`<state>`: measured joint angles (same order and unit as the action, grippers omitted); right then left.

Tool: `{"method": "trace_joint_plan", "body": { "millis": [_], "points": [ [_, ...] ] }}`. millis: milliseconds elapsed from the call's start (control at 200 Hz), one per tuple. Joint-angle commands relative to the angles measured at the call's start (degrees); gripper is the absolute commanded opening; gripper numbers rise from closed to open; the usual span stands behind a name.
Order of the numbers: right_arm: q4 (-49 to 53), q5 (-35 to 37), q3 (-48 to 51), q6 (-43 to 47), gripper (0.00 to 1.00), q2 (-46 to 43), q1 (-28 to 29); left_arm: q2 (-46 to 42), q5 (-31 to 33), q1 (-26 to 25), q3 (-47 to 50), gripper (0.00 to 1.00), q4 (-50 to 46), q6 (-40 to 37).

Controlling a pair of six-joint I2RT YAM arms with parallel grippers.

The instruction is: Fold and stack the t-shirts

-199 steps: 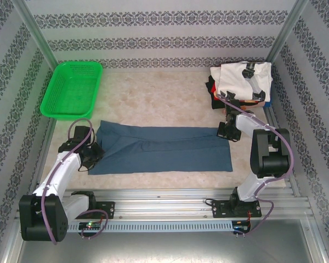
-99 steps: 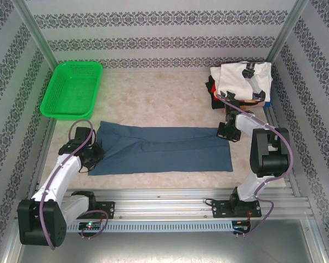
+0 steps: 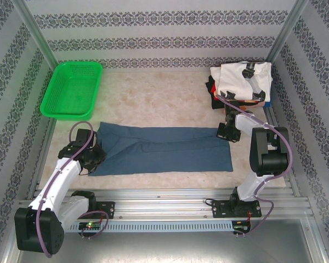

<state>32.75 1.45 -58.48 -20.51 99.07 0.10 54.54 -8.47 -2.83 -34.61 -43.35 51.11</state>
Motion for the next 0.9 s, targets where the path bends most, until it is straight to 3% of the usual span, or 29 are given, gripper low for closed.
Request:
{"method": "trace_joint_plan", "body": {
  "millis": [0,120,175,235,340,380,420,485,550,729,894],
  "points": [
    [1.26,1.01,-0.82,-0.93,0.04,1.00,-0.80,0.34,1.26,-1.01,1.45,0.00,-2.33,1.53],
    [1.27,1.16,-0.84,-1.15,0.05,0.88,-0.80,1.41,1.30,-1.41,2.50,0.00,-1.62,1.95],
    [1.31,1.11,-0.85,-1.34,0.11,0.79,-0.79,1.84,1.26,-1.39,2.78,0.18,-1.35,1.89],
    [1.35,0.99,-0.89,-1.30,0.19,0.54,-0.80,1.80,1.76,-1.39,2.27,0.28,-1.86,1.90],
    [1.35,0.43,-0.82,-1.56,0.51,-1.27,-1.04,2.00,5.12,-1.39,-2.84,0.45,-5.45,0.12],
    [1.26,-0.12,-0.62,-1.36,0.57,-2.47,-1.06,2.56,6.08,-1.39,-5.71,0.50,-6.72,-1.15],
    [1.18,-0.73,-0.43,-1.00,0.68,-4.12,-1.09,3.39,6.38,-1.39,-8.74,0.54,-7.44,-2.78],
    [1.20,-1.95,-0.01,0.39,0.85,-7.97,-1.11,5.02,4.69,-1.52,-12.85,0.60,-6.36,-5.69],
    [0.68,-4.62,0.61,2.34,0.92,-12.17,-1.15,7.30,-0.43,-1.65,-15.17,0.65,-1.96,-9.35],
    [-0.63,-17.99,1.22,5.82,0.98,-25.31,-0.68,19.72,-14.47,-3.23,-19.43,0.66,4.48,-18.45],
    [2.05,-28.36,0.15,6.12,0.98,-31.20,3.88,32.37,-18.12,-4.32,-23.94,0.57,4.05,-25.19]
  ]
}}
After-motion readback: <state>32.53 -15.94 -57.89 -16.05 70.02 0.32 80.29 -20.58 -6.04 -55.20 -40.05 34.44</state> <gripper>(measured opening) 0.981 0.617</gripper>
